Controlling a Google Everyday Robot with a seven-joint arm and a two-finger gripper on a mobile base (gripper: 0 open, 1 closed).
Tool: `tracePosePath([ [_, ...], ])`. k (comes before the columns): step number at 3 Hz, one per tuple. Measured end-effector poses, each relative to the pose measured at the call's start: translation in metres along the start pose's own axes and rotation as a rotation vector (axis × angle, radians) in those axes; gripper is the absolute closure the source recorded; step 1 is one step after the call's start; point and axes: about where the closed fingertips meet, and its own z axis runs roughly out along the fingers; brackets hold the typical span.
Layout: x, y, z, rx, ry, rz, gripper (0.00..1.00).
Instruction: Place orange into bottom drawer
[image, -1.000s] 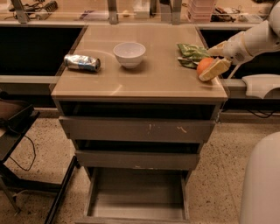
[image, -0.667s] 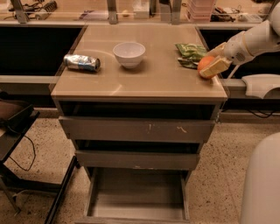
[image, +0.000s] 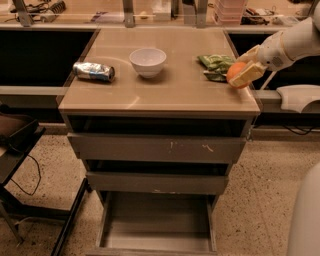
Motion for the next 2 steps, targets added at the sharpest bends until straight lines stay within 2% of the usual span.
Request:
tracePosePath([
  [1, -0.024, 0.021, -0.054, 0.069, -0.011, -0.05, 1.0],
  [2, -0.036, 0.077, -0.1, 0.053, -0.021, -0.033, 1.0],
])
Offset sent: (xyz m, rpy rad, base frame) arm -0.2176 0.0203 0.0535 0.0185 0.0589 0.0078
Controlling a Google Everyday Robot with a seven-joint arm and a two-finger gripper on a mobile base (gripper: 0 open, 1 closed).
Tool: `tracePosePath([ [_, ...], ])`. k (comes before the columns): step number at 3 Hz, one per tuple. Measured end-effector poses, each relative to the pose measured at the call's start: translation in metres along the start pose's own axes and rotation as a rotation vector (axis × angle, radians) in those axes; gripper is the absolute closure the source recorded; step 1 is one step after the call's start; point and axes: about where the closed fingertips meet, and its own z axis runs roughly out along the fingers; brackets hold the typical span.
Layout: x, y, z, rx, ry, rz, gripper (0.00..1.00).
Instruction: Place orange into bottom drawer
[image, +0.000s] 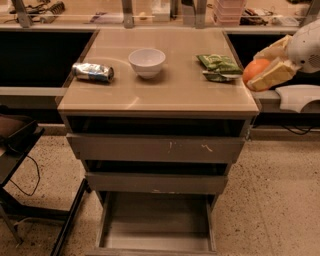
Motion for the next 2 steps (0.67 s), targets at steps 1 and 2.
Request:
tracePosePath([
  [1, 0.024, 0.068, -0.008, -0.098, -0.025, 0.128, 1.0],
  [2, 0.048, 0.097, 0.008, -0.157, 0.001, 0.172, 1.0],
])
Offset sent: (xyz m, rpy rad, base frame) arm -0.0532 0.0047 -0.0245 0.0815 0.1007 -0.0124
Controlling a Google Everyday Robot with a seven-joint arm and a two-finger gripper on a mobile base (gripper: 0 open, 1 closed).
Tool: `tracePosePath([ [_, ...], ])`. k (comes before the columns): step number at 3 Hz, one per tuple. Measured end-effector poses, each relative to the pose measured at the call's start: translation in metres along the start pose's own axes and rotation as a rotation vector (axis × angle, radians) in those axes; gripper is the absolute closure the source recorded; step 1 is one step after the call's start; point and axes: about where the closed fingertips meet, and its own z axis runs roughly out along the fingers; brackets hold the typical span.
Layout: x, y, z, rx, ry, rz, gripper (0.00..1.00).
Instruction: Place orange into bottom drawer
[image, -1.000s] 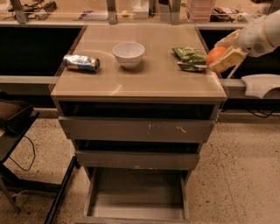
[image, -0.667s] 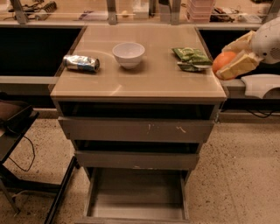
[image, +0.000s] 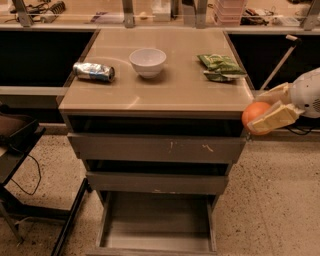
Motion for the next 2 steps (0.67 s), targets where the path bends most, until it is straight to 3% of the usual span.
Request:
tracePosePath([
  [1, -0.002, 0.004, 0.001, 0.013, -0.004, -0.008, 1.0],
  [2, -0.004, 0.029, -0.011, 0.094, 0.011, -0.085, 1.0],
])
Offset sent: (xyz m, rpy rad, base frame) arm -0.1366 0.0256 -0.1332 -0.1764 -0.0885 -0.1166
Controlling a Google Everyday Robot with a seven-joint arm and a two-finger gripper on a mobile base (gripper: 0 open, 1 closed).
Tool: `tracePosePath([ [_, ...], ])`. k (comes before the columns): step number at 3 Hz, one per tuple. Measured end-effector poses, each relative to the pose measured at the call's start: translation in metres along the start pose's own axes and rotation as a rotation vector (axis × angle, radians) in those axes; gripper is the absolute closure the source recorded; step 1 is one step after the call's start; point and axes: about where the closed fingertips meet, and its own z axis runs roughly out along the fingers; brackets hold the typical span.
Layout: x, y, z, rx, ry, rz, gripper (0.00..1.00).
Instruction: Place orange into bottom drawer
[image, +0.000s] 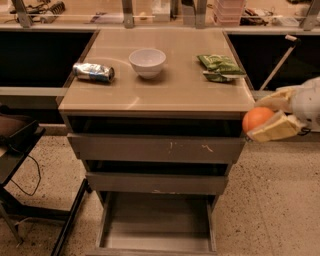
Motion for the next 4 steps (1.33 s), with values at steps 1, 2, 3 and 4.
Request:
tracePosePath([
  [1, 0.042, 0.026, 0.016, 0.086, 0.065, -0.012, 1.0],
  [2, 0.107, 0.04, 0.068, 0.118, 0.15, 0.051, 1.0],
  [3, 0.109, 0.028, 0.071, 0.181, 0.145, 0.053, 1.0],
  [4, 0.109, 0.028, 0.071, 0.181, 0.145, 0.052, 1.0],
])
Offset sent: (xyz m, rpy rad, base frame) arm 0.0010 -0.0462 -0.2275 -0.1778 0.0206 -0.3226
